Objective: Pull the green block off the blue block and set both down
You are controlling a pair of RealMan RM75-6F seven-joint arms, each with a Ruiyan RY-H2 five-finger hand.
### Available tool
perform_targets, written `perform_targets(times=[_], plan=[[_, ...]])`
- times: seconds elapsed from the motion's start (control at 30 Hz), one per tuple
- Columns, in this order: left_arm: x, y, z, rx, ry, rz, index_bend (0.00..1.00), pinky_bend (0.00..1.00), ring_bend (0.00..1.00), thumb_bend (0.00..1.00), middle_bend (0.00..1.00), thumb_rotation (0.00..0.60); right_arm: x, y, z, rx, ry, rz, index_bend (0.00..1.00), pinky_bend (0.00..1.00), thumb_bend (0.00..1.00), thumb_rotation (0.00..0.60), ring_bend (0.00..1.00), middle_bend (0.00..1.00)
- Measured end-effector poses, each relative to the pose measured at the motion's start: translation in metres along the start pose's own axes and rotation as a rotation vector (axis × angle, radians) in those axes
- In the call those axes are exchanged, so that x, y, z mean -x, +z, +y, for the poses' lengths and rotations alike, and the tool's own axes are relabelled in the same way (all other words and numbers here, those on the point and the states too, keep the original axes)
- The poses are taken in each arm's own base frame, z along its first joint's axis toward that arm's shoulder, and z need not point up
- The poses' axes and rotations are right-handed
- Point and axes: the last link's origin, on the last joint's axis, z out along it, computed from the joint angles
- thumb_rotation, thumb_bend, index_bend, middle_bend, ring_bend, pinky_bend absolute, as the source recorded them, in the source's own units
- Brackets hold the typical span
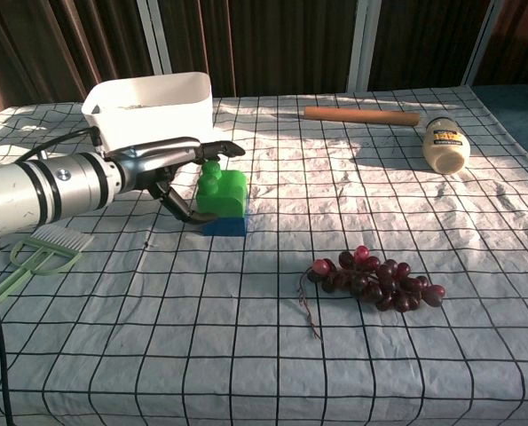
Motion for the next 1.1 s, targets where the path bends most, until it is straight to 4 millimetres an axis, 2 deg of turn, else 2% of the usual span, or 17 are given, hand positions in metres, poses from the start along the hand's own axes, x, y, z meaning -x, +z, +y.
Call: perform_targets(times=[0.37, 0.5, 0.6, 0.8, 0.87, 0.97, 1.1], plan=[[0.004, 0.013, -0.002, 0.003, -0.019, -0.021, 0.0, 0.07, 0.0, 0.32, 0.0, 0.6, -0.017, -0.018, 0.005, -0.045, 0.058, 0.03, 0.0, 0.0, 0.33, 0.6, 0.0, 0.0], [0.007, 0.019, -0.002, 0.008, 0.006, -0.018, 0.01, 0.15, 0.09, 0.32, 0.08, 0.6, -0.019, -0.022, 0.01, -0.04, 0.054, 0.039, 0.0, 0.0, 0.33, 0.6, 0.0, 0.0], [0.007, 0.023, -0.004, 0.004, 0.028, -0.001, 0.13, 0.27, 0.18, 0.31, 0.18, 0.6, -0.018, -0.022, 0.009, -0.049, 0.052, 0.024, 0.0, 0.0, 0.33, 0.6, 0.0, 0.0], [0.006, 0.027, -0.01, 0.0, 0.062, 0.039, 0.26, 0.45, 0.32, 0.33, 0.32, 0.6, -0.018, -0.024, 0.009, -0.052, 0.053, 0.026, 0.0, 0.0, 0.33, 0.6, 0.0, 0.0], [0.006, 0.027, -0.01, 0.001, 0.063, 0.053, 0.33, 0.53, 0.39, 0.34, 0.39, 0.6, -0.018, -0.023, 0.009, -0.051, 0.051, 0.024, 0.0, 0.0, 0.33, 0.6, 0.0, 0.0], [0.006, 0.026, -0.011, 0.003, 0.061, 0.083, 0.44, 0.64, 0.51, 0.39, 0.51, 0.6, -0.017, -0.023, 0.008, -0.053, 0.049, 0.021, 0.0, 0.0, 0.33, 0.6, 0.0, 0.0], [0.005, 0.024, -0.015, -0.002, 0.065, 0.123, 0.52, 0.74, 0.6, 0.48, 0.61, 0.6, -0.015, -0.022, 0.006, -0.061, 0.046, 0.016, 0.0, 0.0, 0.33, 0.6, 0.0, 0.0]])
